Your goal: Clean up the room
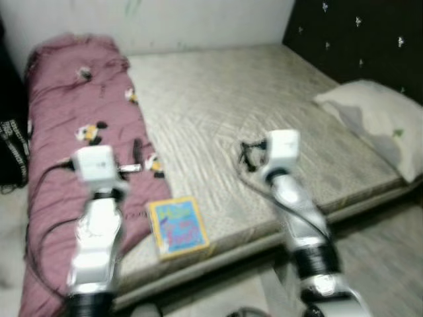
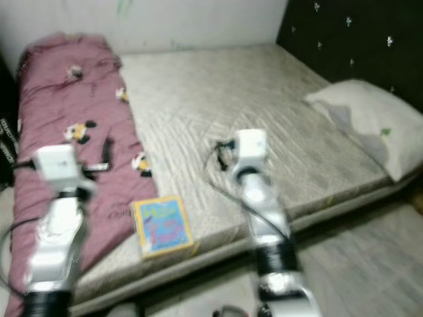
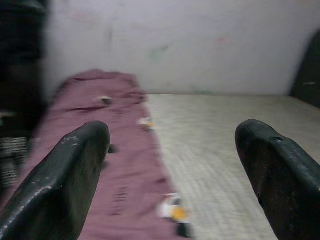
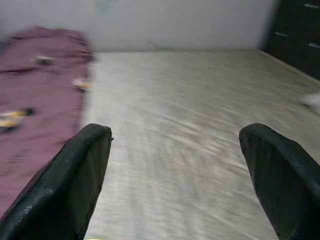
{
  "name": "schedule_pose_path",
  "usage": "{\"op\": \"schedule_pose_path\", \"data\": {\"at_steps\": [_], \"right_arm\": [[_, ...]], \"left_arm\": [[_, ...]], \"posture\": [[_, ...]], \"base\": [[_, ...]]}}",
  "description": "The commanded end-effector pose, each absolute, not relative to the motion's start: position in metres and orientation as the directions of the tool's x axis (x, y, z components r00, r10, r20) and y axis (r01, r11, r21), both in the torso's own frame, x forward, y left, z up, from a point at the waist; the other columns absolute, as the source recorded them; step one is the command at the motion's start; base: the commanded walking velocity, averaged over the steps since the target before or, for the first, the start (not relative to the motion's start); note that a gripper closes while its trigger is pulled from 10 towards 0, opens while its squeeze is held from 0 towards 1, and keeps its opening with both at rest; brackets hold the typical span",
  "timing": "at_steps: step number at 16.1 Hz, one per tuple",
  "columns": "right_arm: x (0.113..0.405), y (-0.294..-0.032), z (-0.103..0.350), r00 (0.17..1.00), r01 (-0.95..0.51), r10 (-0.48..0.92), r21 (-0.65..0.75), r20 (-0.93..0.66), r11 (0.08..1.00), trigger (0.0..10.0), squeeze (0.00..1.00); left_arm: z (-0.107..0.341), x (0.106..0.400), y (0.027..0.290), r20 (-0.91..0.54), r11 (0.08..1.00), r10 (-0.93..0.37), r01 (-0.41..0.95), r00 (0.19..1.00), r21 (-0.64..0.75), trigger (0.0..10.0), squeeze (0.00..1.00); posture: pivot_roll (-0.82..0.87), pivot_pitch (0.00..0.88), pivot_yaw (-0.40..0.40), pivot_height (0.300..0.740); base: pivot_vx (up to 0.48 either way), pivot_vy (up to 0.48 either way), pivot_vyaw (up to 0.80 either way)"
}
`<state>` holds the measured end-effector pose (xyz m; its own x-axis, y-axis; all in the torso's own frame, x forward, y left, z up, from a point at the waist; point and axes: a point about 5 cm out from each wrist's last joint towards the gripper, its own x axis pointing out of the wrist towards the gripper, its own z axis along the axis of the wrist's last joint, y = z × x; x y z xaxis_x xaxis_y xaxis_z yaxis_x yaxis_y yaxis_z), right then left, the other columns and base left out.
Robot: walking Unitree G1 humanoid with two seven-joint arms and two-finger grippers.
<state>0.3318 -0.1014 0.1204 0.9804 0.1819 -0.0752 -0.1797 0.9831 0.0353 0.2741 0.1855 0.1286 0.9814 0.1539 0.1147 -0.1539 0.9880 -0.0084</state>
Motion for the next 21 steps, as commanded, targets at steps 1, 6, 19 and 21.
{"op": "schedule_pose_path", "data": {"at_steps": [1,6,19,21], "right_arm": [[0.334,-0.108,0.127,0.984,-0.172,0.172,0.015,-0.047,0.985,10.0,0.00],[0.336,-0.111,0.127,0.987,-0.152,0.153,0.017,-0.050,0.988,10.0,0.00],[0.318,-0.118,0.123,0.995,-0.092,0.094,0.055,-0.043,0.994,10.0,0.00],[0.315,-0.117,0.120,0.996,-0.076,0.079,0.067,-0.048,0.995,10.0,0.00]], "left_arm": [[0.131,0.275,0.178,0.121,0.990,0.139,-0.138,0.983,-0.011,10.0,0.00],[0.129,0.275,0.178,0.112,0.992,0.123,-0.118,0.986,-0.055,10.0,0.00],[0.127,0.261,0.182,0.065,0.990,0.141,-0.138,0.988,-0.042,10.0,0.00],[0.124,0.251,0.186,0.044,0.990,0.138,-0.137,0.989,-0.032,10.0,0.00]], "posture": [[0.00,0.000,-0.055,0.740],[-0.01,0.000,-0.057,0.740],[0.00,0.021,-0.032,0.740],[0.01,0.026,-0.019,0.740]], "base": [[0.000,0.000,0.62],[0.000,0.000,0.25],[0.000,0.000,0.00],[0.000,0.000,0.00]]}}
